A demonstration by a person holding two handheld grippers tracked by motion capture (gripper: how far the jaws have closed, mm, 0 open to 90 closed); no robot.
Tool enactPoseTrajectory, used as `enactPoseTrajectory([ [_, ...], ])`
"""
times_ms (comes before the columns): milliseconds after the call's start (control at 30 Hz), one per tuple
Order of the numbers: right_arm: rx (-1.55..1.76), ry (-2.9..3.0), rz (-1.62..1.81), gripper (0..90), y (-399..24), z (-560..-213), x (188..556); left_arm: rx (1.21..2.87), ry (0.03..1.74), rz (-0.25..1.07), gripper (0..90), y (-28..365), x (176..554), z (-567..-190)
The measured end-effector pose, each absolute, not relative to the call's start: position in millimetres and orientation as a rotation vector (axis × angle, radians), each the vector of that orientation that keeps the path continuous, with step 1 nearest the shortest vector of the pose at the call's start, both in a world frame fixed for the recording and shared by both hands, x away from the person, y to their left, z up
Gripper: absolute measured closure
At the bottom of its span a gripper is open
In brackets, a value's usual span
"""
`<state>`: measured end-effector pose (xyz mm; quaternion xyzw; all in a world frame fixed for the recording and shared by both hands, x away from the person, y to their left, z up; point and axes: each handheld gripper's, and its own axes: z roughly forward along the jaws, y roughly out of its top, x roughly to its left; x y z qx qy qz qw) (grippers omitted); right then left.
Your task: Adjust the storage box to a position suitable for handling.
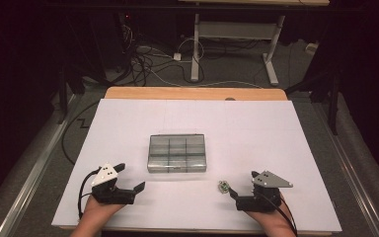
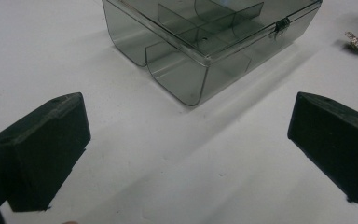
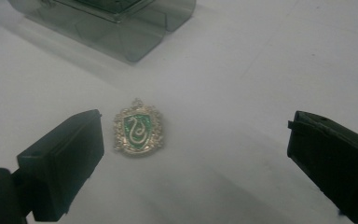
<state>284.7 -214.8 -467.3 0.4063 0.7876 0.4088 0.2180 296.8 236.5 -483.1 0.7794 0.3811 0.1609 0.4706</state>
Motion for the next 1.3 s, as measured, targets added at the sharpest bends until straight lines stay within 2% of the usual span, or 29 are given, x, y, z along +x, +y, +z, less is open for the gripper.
enactPoseTrajectory([
  [167,1.114,2.205,1.134,8.1,-208,-468,284,1.910,0.931,0.394,0.0,237,297,-483],
  [567,1.072,2.298,1.099,23.6,-187,-474,288,1.913,0.928,0.391,0.0,236,297,-483],
  [867,1.046,2.390,1.041,41.2,-177,-480,299,1.913,0.928,0.389,0.0,236,297,-483],
  [1300,0.994,2.399,1.021,53.4,-175,-481,299,1.914,0.933,0.385,0.0,236,298,-484],
])
